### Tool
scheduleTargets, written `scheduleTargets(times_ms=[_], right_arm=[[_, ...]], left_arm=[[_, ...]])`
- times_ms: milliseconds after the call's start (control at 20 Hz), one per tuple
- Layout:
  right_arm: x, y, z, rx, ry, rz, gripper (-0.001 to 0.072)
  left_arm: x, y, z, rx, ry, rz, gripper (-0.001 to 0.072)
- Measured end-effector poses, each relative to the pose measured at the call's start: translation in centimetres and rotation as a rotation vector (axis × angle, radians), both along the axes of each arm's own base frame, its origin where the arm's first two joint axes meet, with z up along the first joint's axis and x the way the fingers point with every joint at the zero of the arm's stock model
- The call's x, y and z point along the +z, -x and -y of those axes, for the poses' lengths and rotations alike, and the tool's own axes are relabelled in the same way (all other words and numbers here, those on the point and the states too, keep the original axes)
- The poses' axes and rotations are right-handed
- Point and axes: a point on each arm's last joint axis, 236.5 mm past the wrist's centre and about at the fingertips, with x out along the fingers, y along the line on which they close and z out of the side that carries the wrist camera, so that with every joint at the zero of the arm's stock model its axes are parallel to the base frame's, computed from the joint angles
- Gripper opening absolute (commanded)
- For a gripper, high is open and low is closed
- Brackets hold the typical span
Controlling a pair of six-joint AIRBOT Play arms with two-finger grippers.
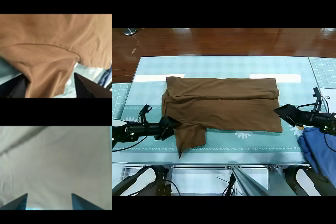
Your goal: Fold the shirts.
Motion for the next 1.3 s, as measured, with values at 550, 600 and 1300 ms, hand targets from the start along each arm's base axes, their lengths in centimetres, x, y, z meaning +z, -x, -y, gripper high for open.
scheduleTargets(times_ms=[550, 600, 1300], right_arm=[[-5.5, 7.9, 7.4, -0.166, 0.088, -0.379, 0.0623], [-6.0, 8.4, 6.6, -0.132, 0.084, -0.407, 0.0623], [-8.9, 4.1, 0.6, -0.057, -0.034, -0.407, 0.0021]], left_arm=[[2.9, -0.7, 0.5, -0.132, 0.052, 0.085, 0.0018], [2.9, -0.7, 0.5, -0.136, 0.053, 0.088, 0.0018], [3.2, -0.8, 0.5, -0.144, 0.057, 0.096, 0.0017]])
